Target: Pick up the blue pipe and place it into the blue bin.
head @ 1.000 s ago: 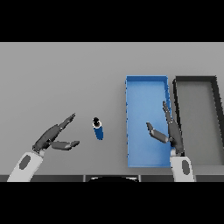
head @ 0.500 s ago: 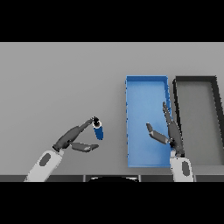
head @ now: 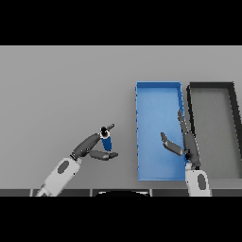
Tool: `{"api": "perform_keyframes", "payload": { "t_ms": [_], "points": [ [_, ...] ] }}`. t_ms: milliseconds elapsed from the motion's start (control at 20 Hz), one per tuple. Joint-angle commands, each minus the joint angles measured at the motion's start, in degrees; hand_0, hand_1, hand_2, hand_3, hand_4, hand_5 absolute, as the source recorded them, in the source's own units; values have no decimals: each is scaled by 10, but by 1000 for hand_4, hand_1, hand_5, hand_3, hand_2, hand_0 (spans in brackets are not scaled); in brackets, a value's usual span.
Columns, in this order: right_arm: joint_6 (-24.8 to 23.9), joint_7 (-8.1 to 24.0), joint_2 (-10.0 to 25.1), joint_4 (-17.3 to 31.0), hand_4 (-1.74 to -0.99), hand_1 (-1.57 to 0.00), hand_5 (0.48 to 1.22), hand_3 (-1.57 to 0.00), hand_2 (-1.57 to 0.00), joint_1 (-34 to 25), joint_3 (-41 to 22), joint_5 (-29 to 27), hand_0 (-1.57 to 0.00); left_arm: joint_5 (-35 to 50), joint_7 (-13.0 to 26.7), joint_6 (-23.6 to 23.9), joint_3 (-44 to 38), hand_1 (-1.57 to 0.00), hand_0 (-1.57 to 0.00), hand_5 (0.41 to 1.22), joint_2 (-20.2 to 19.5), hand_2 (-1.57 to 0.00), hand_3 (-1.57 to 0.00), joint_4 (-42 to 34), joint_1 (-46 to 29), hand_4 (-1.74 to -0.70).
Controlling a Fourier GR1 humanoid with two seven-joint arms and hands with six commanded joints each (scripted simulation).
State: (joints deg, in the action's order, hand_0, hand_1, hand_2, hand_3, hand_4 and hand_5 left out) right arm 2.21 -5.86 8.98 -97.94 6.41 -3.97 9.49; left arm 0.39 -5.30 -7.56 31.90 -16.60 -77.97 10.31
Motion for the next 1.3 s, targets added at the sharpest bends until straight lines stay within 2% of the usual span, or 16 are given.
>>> {"api": "perform_keyframes", "payload": {
  "t_ms": [0,100,150,200,250,300,400,500,550,600,750,850,950,1100,1250],
  "points": [
    [-1,2,0,-3,-1207,1,646,1,1,1,-4,5,1,4,-4,1,0,1,1,428,13,1,1,7,3,-1078],
    [-3,7,-1,0,-1207,1,650,1,1,2,-4,9,1,10,-14,-2,-1,1,1,463,27,1,1,17,12,-1107],
    [-1,-5,1,-6,-1210,1,653,1,1,10,-4,7,1,20,-20,-2,-5,0,1,502,33,-54,-40,15,8,-1140],
    [-1,-6,0,-2,-1213,1,655,1,1,8,-3,6,1,32,-19,-3,-10,-41,1,550,42,-151,-121,15,8,-1186],
    [1,-6,0,2,-1217,1,655,1,1,6,-1,2,1,40,-21,-3,-14,-156,-10,613,51,-308,-276,22,8,-1243],
    [-2,-4,-1,3,-1220,1,656,1,1,7,-1,4,1,51,-29,-6,-17,-319,-125,735,57,-485,-535,21,3,-1281],
    [-5,1,-6,0,-1219,1,657,1,1,5,-6,9,1,53,-26,1,-18,-752,-602,910,68,-865,-908,29,4,-1439],
    [4,-4,4,-3,-1227,1,660,1,1,7,3,-5,1,56,-19,-5,-11,-1047,-951,1022,68,-1119,-1119,17,-2,-1544],
    [5,0,0,-2,-1233,1,660,1,1,5,0,-5,1,53,-31,-3,-3,-1151,-1075,1062,67,-1210,-1194,7,-11,-1580],
    [4,8,-1,-3,-1228,1,656,1,1,2,-1,-4,1,40,-37,7,1,-1235,-1174,1094,66,-1282,-1270,10,-10,-1553],
    [5,12,-5,9,-1221,1,638,1,1,-6,-1,-6,1,25,-45,17,3,-1399,-1368,1156,77,-1423,-1417,6,-3,-1501],
    [4,10,-7,1,-1217,1,631,1,1,-3,-3,-6,1,24,-65,20,-5,-1461,-1441,1179,80,-1476,-1472,1,-2,-1484],
    [9,15,-5,15,-1225,1,630,1,1,-8,3,-13,1,24,-69,27,-6,-1501,-1488,1194,89,-1510,-1508,-23,2,-1474],
    [3,5,-5,14,-1220,1,638,1,1,-7,0,-2,1,36,-60,15,-16,-1535,-1528,1207,90,-1540,-1539,-55,16,-1468],
    [2,6,2,9,-1194,1,642,1,1,-9,1,3,1,39,-30,3,-12,-1553,-1549,1214,98,-1555,-1554,-96,28,-1466]
  ]
}}
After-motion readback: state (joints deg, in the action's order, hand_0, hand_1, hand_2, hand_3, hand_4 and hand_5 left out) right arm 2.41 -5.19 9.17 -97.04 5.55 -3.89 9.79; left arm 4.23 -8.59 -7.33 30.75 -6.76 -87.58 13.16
